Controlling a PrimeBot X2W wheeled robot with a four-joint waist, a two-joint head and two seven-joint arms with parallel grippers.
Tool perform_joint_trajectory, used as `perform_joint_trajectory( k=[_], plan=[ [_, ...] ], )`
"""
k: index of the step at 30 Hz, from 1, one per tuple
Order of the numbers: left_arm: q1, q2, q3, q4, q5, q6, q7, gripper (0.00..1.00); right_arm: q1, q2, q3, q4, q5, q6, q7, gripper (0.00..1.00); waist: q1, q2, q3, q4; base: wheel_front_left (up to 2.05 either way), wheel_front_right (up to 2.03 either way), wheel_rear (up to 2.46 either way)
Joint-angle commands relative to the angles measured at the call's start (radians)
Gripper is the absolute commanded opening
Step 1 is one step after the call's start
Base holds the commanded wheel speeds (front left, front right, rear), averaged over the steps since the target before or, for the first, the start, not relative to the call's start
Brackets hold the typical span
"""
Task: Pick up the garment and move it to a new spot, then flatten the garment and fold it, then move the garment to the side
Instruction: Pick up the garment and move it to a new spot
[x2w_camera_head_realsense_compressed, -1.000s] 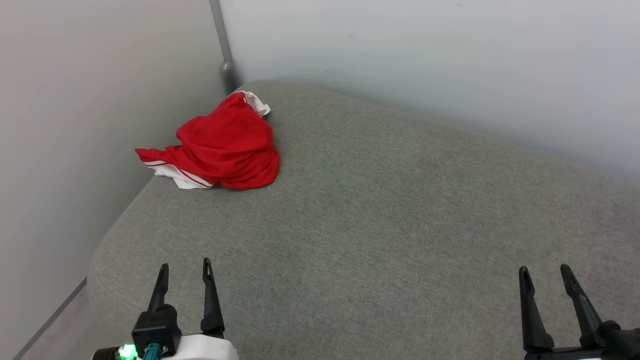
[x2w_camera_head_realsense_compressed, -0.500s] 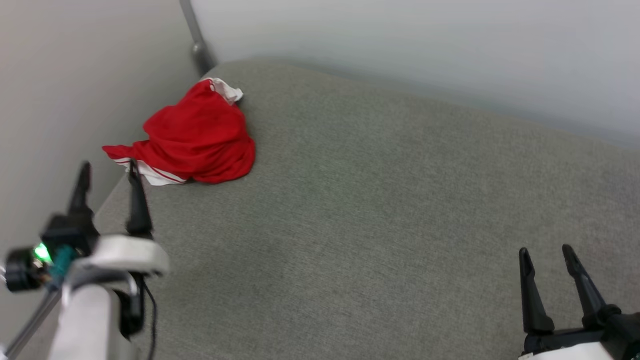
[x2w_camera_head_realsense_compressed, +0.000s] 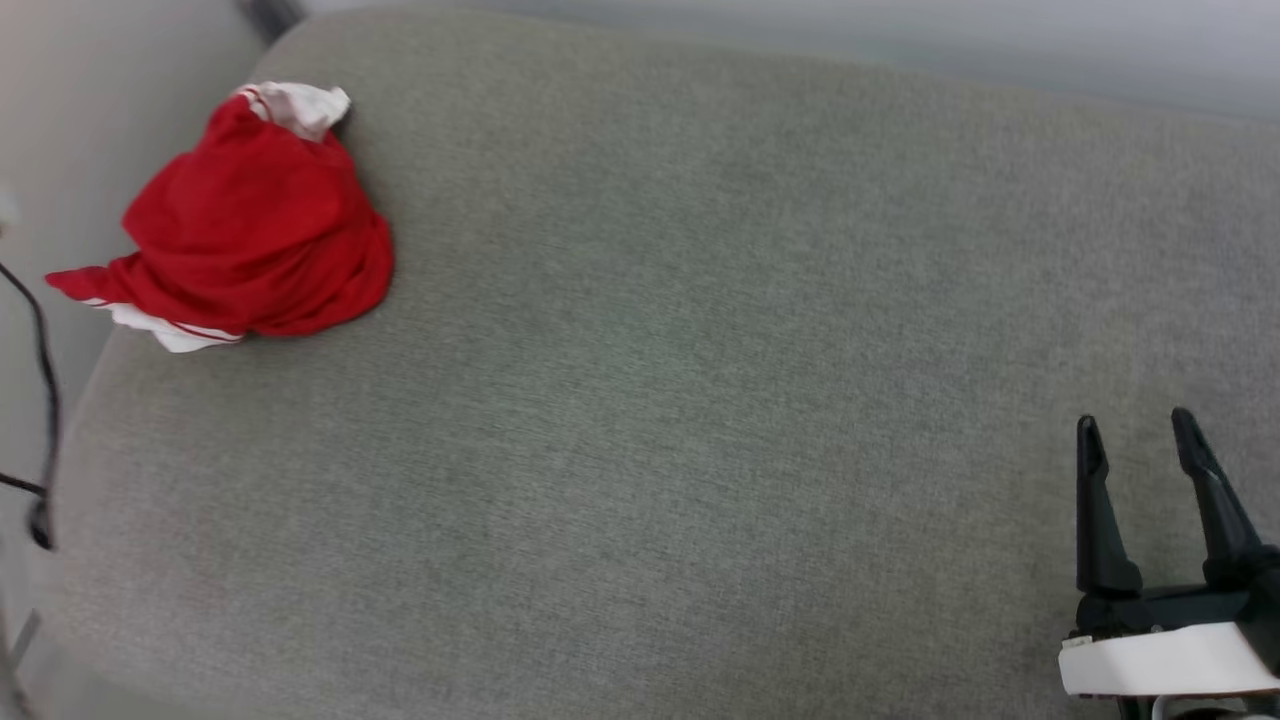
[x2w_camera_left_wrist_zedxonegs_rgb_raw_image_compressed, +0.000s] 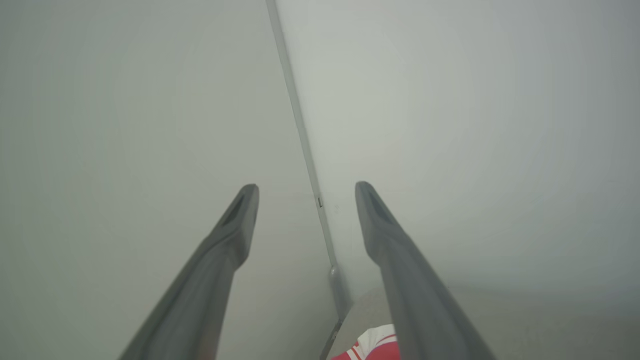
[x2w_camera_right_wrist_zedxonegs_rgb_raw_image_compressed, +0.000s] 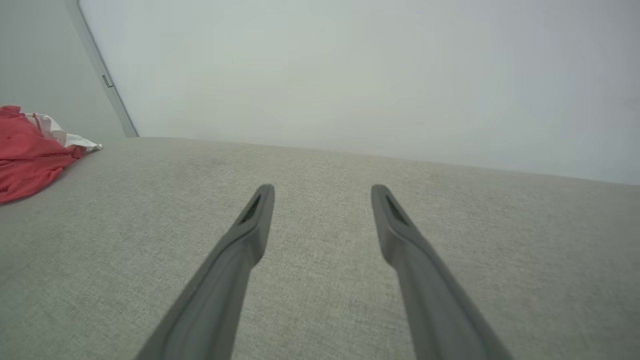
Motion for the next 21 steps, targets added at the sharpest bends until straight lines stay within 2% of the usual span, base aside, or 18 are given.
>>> perform_joint_trajectory(
  k=[1, 7, 11, 17, 21],
  plan=[
    [-0.048, 0.026, -0.001, 0.019, -0.013, -0.013, 0.042, 1.00, -0.018, 0.002, -0.002, -0.010, -0.003, 0.000, -0.002, 1.00, -0.0002, -0.0001, 0.054, -0.033, 0.00, 0.00, 0.00],
    [-0.219, 0.110, -0.033, 0.139, -0.102, -0.067, 0.291, 1.00, -0.062, 0.002, -0.002, -0.034, -0.021, 0.000, -0.002, 1.00, -0.0002, -0.0001, 0.148, -0.065, 0.00, 0.00, 0.00],
    [-0.276, 0.163, -0.094, 0.215, -0.166, -0.080, 0.474, 1.00, -0.096, 0.002, -0.002, -0.054, -0.038, 0.000, -0.002, 1.00, -0.0002, -0.0001, 0.213, -0.090, 0.00, 0.00, 0.00],
    [-0.261, 0.247, -0.233, 0.228, -0.347, -0.080, 0.733, 1.00, -0.140, 0.002, -0.006, -0.091, -0.057, 0.000, -0.002, 1.00, -0.0002, -0.0001, 0.295, -0.126, 0.00, 0.00, 0.00],
    [-0.224, 0.303, -0.308, 0.219, -0.436, -0.080, 0.845, 1.00, -0.160, 0.002, -0.003, -0.117, -0.061, 0.000, -0.002, 1.00, -0.0002, -0.0001, 0.338, -0.145, 0.00, 0.00, 0.00]
  ],
)
